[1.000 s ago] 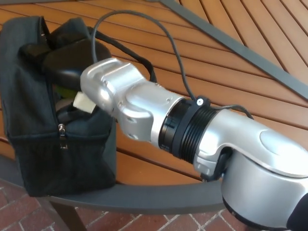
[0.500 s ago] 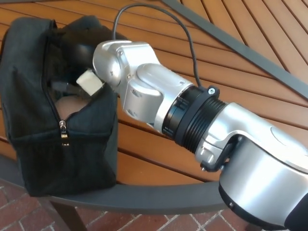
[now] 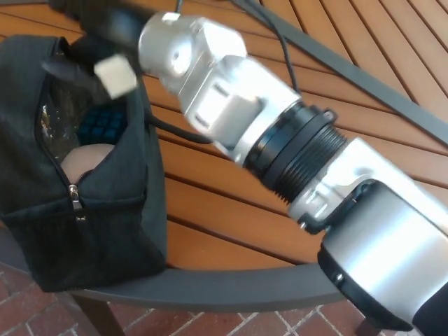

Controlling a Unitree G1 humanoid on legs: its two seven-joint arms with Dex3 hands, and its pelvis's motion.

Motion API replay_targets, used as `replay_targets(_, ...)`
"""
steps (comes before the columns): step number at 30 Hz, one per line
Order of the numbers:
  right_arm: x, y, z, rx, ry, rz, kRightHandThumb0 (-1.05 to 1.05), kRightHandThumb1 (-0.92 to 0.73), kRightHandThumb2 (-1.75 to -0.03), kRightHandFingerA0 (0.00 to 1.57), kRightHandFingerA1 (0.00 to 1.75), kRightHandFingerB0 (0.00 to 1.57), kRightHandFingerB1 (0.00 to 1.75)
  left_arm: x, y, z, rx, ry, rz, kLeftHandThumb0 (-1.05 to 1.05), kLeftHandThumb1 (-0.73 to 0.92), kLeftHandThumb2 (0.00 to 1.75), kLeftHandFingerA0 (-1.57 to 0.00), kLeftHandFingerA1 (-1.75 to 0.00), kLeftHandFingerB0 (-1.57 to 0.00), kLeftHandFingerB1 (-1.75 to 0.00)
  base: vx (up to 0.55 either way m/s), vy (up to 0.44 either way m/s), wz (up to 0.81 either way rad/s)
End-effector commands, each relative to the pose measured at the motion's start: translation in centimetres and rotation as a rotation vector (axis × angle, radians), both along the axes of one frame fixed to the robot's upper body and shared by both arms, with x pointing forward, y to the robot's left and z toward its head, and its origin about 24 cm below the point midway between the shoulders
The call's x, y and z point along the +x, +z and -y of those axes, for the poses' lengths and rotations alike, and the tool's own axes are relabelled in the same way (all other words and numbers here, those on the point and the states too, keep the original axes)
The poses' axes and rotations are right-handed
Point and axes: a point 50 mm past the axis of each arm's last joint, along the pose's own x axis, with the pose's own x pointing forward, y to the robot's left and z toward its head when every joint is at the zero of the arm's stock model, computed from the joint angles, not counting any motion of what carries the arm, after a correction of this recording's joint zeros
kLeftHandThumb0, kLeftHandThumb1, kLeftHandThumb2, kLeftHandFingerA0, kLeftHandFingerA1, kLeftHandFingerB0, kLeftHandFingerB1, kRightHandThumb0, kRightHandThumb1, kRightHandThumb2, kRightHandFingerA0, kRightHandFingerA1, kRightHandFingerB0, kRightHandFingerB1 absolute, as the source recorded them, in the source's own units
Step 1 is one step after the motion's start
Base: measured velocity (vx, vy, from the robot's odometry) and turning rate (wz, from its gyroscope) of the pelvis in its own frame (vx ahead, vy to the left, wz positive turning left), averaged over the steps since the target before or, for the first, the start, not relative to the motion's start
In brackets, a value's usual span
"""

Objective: Pick up a rubric cube, an apple, a tennis ball, a soft toy, a bottle from the table and put it into the lunch box one by one

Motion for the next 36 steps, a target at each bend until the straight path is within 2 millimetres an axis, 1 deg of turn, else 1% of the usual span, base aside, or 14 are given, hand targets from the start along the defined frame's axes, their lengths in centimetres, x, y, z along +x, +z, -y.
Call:
replay_targets(1, -1.4, 4.7, -0.6, 0.699, -0.058, -0.326, -0.69, -0.86, -0.65, 0.77, 0.69, 0.48, 0.52, -1.4, 0.1, -0.3, 0.005, -0.017, 0.009, -0.14, 0.53, 1.01, -1.10, -1.14, -1.01, -1.09, 0.00, 0.000, 0.00)
replay_targets(2, -1.3, 5.2, -0.1, 0.761, -0.070, -0.368, -0.69, -0.86, -0.65, 0.77, 0.69, 0.48, 0.52, -1.4, 0.1, -0.3, 0.003, -0.016, 0.011, -0.14, 0.53, 1.01, -1.10, -1.14, -1.01, -1.09, 0.00, 0.000, 0.00)
replay_targets(4, -0.5, 7.5, 4.0, 1.164, -0.084, -0.585, -0.62, -0.89, -0.66, 0.68, 0.70, 0.41, 0.47, -1.6, 0.1, -0.6, -0.005, 0.011, 0.011, -0.13, 0.55, 0.99, -1.12, -1.12, -1.01, -1.07, 0.00, 0.000, 0.00)
replay_targets(6, -0.5, 7.7, 4.4, 1.206, -0.082, -0.611, -0.62, -0.89, -0.66, 0.68, 0.70, 0.41, 0.47, -1.7, 0.1, -0.7, -0.004, 0.016, 0.011, -0.13, 0.55, 0.99, -1.12, -1.12, -1.01, -1.07, 0.00, 0.000, 0.00)
replay_targets(8, -0.5, 8.4, 7.3, 1.463, -0.077, -0.696, -0.61, -0.86, -0.64, 0.70, 0.70, 0.47, 0.49, -1.9, 0.1, -0.8, 0.025, -0.013, -0.009, -0.13, 0.61, 0.91, -1.08, -1.11, -0.97, -1.07, 0.00, 0.000, 0.00)
replay_targets(9, -0.9, 9.0, 10.0, 1.621, -0.044, -0.681, -0.63, -0.86, -0.65, 0.68, 0.66, 0.44, 0.44, -1.9, 0.1, -0.9, 0.016, 0.002, -0.009, -0.11, 0.54, 1.03, -1.14, -1.13, -1.03, -1.06, 0.00, 0.000, 0.00)
replay_targets(14, -2.1, 10.0, 15.1, 1.719, -0.031, -0.544, -0.65, -0.86, -0.65, 0.69, 0.61, 0.45, 0.40, -1.9, 0.1, -1.1, 0.007, 0.006, -0.012, -0.11, 0.51, 1.05, -1.14, -1.11, -1.03, -1.06, 0.00, 0.000, 0.00)
replay_targets(20, -6.3, 9.0, 26.9, 1.660, -0.148, -0.232, -0.64, -0.83, -0.65, 0.73, 0.63, 0.50, 0.43, -1.8, 0.2, -1.4, -0.004, 0.067, 0.011, -0.11, 0.54, 1.03, -1.13, -1.17, -1.01, -1.10, 0.00, 0.000, 0.00)
replay_targets(22, -11.3, 4.1, 36.4, 1.549, -0.447, -0.069, -0.62, -0.82, -0.65, 0.72, 0.56, 0.53, 0.43, -1.7, 0.3, -2.3, -0.010, 0.137, 0.021, -0.09, 0.57, 1.04, -1.06, -1.22, -0.99, -1.10, 0.00, 0.000, 0.00)
replay_targets(23, -12.8, 3.0, 38.2, 1.519, -0.514, -0.046, -0.62, -0.82, -0.65, 0.72, 0.56, 0.53, 0.43, -1.7, 0.3, -2.5, -0.003, 0.134, 0.021, -0.09, 0.57, 1.04, -1.06, -1.22, -0.99, -1.10, 0.00, 0.000, 0.00)
replay_targets(26, -15.2, 1.3, 40.4, 1.466, -0.635, -0.003, -0.61, -0.82, -0.65, 0.73, 0.52, 0.51, 0.41, -1.6, 0.4, -2.9, -0.002, 0.133, 0.030, -0.05, 0.53, 1.10, -1.09, -1.22, -1.01, -1.11, 0.00, 0.000, 0.00)
replay_targets(29, -22.5, -3.6, 46.4, 1.354, -0.962, 0.085, -0.61, -0.70, -0.62, 0.90, 0.51, 0.60, 0.43, -1.6, 0.4, -3.5, 0.038, 0.189, 0.011, -0.02, 0.48, 1.13, -1.20, -1.14, -1.20, -1.13, 0.00, 0.000, 0.00)
replay_targets(31, -24.6, -4.6, 47.6, 1.328, -1.075, 0.107, -0.61, -0.69, -0.61, 0.94, 0.52, 0.63, 0.44, -1.6, 0.5, -3.8, 0.065, 0.208, 0.005, -0.06, 0.39, 1.30, -1.23, -1.14, -1.16, -1.15, 0.00, 0.000, 0.00)
replay_targets(36, -31.1, -7.5, 50.4, 1.260, -1.362, 0.166, -0.55, -0.74, -0.63, 0.86, 0.55, 0.56, 0.46, -1.9, 0.6, -4.1, 0.127, 0.195, -0.014, -0.10, 0.46, 1.18, -1.22, -1.11, -1.11, -1.11, 0.00, 0.000, 0.00)
